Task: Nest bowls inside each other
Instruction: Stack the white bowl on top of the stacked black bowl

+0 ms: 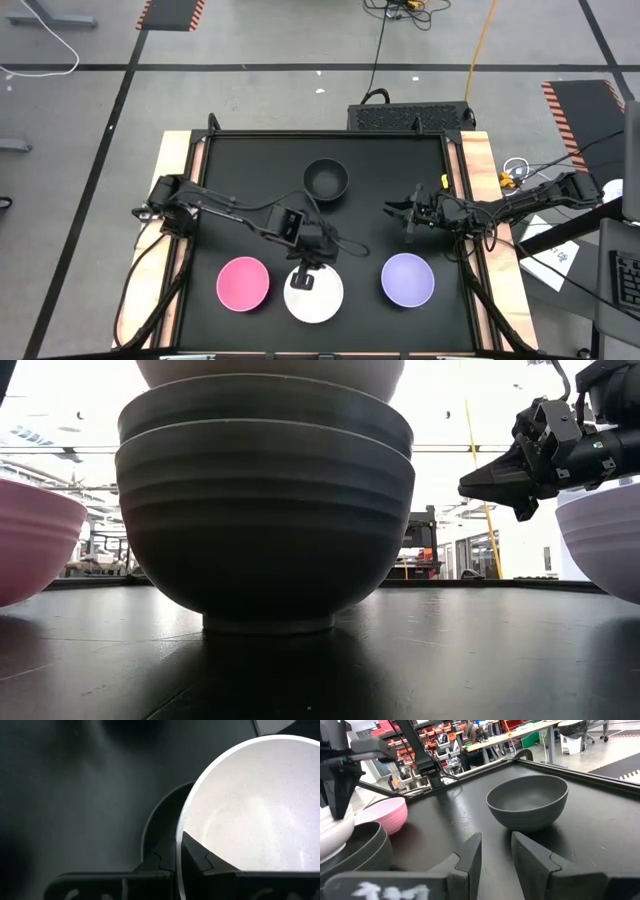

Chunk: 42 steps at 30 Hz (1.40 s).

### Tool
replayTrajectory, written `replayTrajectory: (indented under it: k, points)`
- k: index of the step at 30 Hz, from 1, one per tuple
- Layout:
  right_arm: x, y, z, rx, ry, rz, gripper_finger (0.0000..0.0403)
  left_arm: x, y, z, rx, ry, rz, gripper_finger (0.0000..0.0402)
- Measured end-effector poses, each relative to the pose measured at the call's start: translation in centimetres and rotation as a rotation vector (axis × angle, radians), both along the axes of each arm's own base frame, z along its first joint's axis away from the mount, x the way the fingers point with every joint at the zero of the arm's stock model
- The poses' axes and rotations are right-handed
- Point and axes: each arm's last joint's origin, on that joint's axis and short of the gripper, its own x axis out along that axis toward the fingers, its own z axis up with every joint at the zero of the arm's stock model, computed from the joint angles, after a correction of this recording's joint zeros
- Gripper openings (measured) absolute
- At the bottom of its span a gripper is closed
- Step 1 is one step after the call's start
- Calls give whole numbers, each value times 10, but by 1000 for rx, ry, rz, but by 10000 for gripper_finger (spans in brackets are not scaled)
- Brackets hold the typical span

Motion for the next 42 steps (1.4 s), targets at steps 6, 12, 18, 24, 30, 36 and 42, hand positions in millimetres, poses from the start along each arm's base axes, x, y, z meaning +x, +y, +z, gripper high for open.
replayTrajectory:
  k: [6,12,18,24,30,36,42]
  points:
    - [0,0,0,3,0,0,98,1,-1,-6,3,12,-10,4]
    - [0,0,0,3,0,0,98,0,0,-18,20,18,-8,4]
    - [0,0,0,3,0,0,98,1,0,-28,23,0,-15,4]
    - [0,0,0,3,0,0,98,2,4,-34,16,-10,-26,4]
    - [0,0,0,3,0,0,98,1,7,-44,2,-13,-24,4]
    - [0,0,0,3,0,0,98,-1,12,-58,-40,2,-27,4]
    - [0,0,0,0,0,0,98,-1,12,-60,-51,-7,-26,4]
